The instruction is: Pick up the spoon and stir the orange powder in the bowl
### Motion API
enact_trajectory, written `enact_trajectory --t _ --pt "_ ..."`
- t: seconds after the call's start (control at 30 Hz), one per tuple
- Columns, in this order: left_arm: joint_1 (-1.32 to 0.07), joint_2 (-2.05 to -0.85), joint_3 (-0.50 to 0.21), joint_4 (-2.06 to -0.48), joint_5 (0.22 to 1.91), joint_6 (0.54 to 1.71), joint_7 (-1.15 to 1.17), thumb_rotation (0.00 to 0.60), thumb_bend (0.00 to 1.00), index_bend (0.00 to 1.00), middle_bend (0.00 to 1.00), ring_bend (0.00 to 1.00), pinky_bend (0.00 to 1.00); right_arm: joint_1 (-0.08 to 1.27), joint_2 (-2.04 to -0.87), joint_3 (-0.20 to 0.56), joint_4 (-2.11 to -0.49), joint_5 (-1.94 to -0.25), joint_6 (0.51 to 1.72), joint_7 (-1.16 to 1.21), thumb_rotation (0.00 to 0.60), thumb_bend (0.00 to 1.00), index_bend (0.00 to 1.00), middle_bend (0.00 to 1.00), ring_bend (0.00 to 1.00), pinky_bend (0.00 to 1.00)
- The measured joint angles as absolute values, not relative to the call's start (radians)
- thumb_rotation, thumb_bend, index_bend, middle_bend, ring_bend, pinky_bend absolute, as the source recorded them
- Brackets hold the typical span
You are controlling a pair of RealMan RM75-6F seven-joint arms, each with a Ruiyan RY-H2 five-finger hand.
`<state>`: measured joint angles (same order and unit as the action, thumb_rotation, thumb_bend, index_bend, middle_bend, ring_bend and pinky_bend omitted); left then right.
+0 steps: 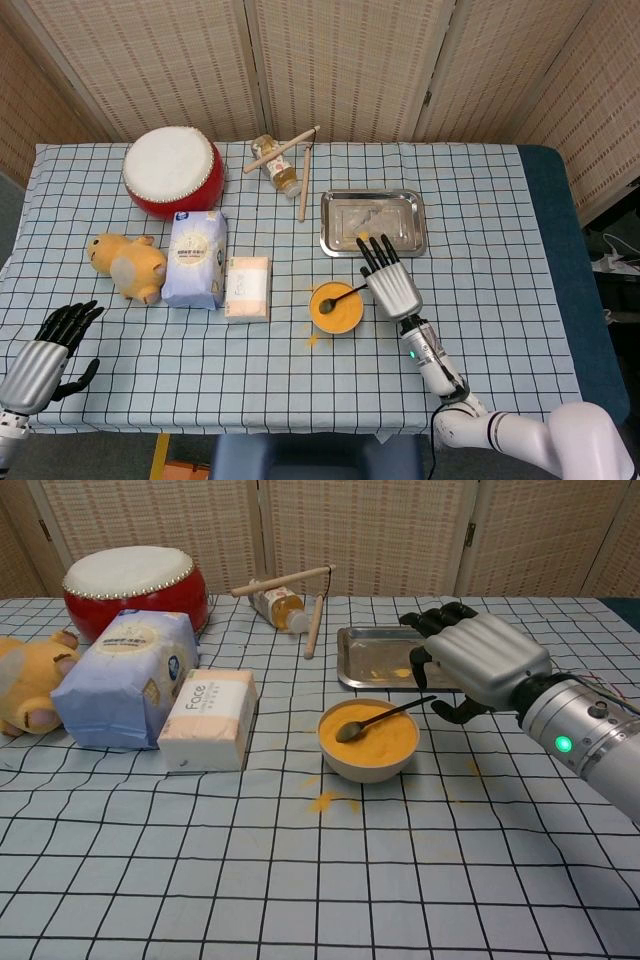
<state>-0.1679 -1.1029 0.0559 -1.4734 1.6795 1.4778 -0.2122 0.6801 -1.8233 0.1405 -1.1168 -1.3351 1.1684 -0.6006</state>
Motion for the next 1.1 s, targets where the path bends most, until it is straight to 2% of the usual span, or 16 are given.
enact_trajectory --t 0.63,1.1 --pt "-0.171 -1.105 0.059 -1.476 1.681 1.47 -0.198 0.6 0.44 0.0 0.0 0.0 0.07 0.681 -1.861 0.159 -1.057 -1.352 1.162 -0.554 0.6 0.29 0.56 0.02 0.0 0.0" --pt "-0.171 -1.104 0.06 -1.477 1.68 1.47 -0.197 0.6 0.44 0.0 0.0 0.0 0.07 0.678 -1.863 0.167 -1.055 -1.343 1.148 -0.567 0.6 0.29 0.55 0.02 0.0 0.0"
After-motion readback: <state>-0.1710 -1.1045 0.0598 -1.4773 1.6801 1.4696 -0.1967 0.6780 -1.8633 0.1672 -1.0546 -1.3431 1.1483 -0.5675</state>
